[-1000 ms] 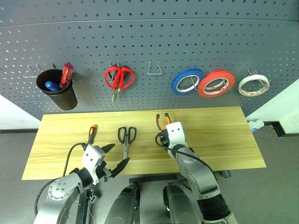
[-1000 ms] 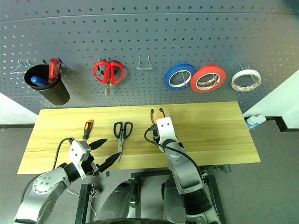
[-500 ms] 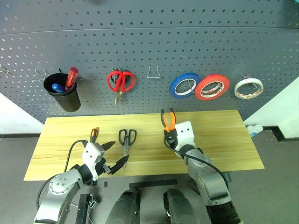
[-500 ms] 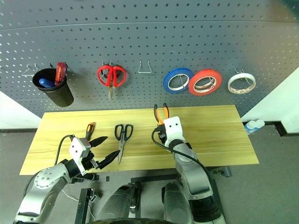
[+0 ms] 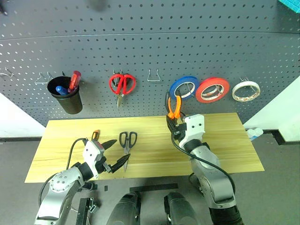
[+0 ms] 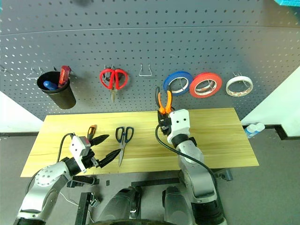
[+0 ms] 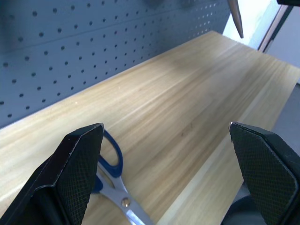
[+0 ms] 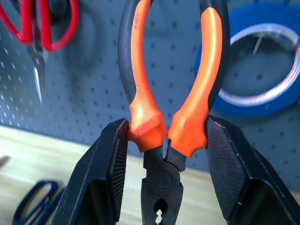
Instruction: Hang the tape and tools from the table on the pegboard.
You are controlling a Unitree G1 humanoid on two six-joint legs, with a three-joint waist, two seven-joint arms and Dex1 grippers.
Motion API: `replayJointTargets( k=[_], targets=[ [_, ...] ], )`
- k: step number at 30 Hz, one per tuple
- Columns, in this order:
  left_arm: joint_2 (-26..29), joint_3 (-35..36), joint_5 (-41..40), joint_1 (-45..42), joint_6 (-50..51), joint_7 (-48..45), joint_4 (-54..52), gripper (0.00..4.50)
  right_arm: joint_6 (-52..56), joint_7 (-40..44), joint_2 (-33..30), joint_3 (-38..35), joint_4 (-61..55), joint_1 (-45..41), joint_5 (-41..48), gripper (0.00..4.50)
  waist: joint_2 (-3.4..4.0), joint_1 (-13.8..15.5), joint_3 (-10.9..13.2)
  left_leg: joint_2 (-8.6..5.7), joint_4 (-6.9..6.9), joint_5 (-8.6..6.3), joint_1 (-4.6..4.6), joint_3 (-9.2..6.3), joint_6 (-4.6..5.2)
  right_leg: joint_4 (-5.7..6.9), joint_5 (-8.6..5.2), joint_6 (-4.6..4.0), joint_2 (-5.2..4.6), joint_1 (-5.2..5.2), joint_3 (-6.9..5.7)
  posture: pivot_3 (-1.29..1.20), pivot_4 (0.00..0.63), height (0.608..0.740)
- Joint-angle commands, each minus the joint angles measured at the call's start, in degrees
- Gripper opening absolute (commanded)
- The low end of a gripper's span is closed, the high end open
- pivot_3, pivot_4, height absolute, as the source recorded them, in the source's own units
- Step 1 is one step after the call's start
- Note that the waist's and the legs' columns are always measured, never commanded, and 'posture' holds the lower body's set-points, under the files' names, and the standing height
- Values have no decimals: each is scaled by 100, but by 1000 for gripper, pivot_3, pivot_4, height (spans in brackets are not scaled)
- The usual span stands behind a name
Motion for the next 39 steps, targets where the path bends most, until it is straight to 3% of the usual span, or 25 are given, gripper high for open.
replayJointTargets(
  k=[1, 12, 39],
  targets=[
    [-20, 62, -54, -85, -160, -45, 41, 4478, -294, 15, 86, 96, -452, -245, -10, 2091, 2, -5, -22, 1, 0, 0, 1, 0, -1, 1, 0, -1, 1, 1, 0, -3, 120, 717],
    [-448, 197, -345, -255, -738, -60, -71, 4478, -606, -106, 459, 356, 125, -1142, -198, 2091, 10, 3, -144, 8, 3, 5, 6, -1, -9, 3, 6, -9, 8, 5, 0, 11, 108, 717],
    [-1874, 648, -1136, -617, -2477, 492, -76, 4478, -1835, 22, 301, -208, 2642, -3107, -264, 2090, 8, -2, -294, 30, 30, 8, 14, -1, -13, 13, 21, -25, 37, 18, -1, 20, 81, 717]
  ],
)
